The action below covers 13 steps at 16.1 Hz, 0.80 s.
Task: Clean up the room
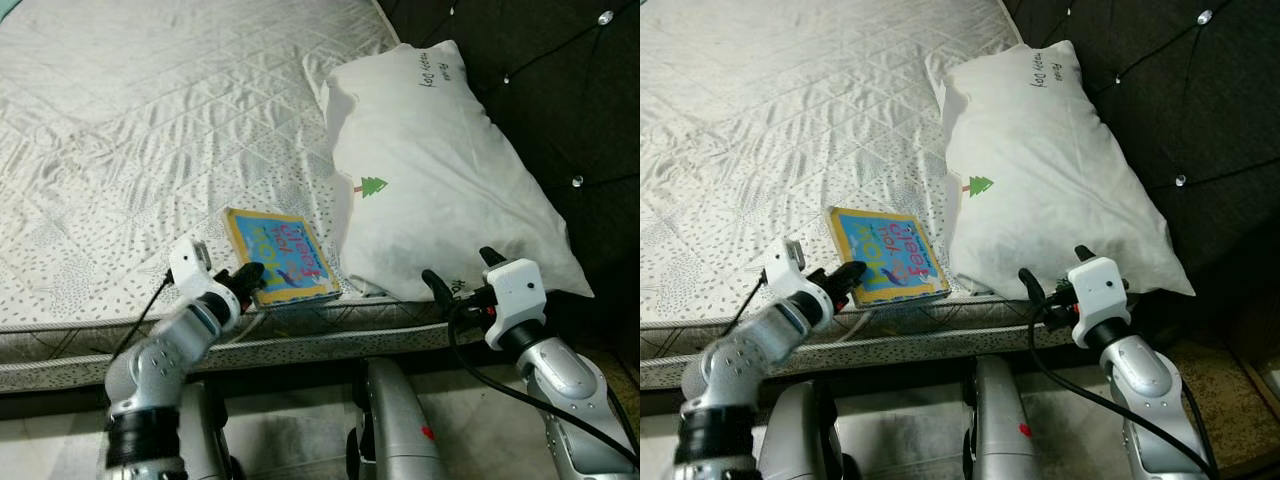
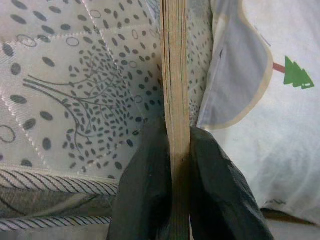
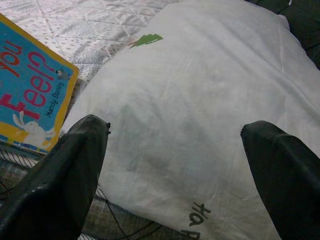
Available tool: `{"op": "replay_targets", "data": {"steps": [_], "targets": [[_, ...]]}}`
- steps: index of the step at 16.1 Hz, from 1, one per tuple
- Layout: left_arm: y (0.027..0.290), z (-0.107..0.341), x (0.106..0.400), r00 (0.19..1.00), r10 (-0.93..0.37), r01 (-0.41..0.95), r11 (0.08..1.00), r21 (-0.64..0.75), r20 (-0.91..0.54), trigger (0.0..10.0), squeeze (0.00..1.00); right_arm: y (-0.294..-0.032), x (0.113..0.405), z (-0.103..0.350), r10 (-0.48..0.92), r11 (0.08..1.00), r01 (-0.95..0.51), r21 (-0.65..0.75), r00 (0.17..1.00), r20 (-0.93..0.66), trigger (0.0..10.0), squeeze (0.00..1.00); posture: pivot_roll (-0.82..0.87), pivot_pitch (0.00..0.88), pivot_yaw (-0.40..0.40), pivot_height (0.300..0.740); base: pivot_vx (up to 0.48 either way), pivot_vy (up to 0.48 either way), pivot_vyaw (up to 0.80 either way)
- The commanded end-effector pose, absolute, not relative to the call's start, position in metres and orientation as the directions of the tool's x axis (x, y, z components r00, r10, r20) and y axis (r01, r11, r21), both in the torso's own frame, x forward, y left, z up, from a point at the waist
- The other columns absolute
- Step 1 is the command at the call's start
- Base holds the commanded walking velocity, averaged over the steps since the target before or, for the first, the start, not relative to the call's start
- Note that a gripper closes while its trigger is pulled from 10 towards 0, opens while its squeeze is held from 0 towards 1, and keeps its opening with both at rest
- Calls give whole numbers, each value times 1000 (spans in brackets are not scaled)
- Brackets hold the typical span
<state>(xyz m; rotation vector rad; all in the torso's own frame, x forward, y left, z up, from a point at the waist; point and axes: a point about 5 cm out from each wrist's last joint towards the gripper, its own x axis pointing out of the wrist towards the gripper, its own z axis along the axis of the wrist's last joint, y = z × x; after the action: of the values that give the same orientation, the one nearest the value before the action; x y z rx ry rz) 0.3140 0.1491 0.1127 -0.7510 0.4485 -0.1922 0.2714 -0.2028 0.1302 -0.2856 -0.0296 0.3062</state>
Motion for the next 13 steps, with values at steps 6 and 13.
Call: {"op": "replay_targets", "data": {"steps": [6,13], "targets": [[156,94,330,829,-374,19,761,-648,-415,10000,0,-201,270,134,325,896,-309,-318,946,-5,10000,0,-216,178,-52,541,0,0,0],[181,93,351,846,-305,12,832,-555,-439,10000,1000,-203,272,137,333,887,-313,-340,943,-1,10000,0,-252,165,-59,541,0,0,0]]}}
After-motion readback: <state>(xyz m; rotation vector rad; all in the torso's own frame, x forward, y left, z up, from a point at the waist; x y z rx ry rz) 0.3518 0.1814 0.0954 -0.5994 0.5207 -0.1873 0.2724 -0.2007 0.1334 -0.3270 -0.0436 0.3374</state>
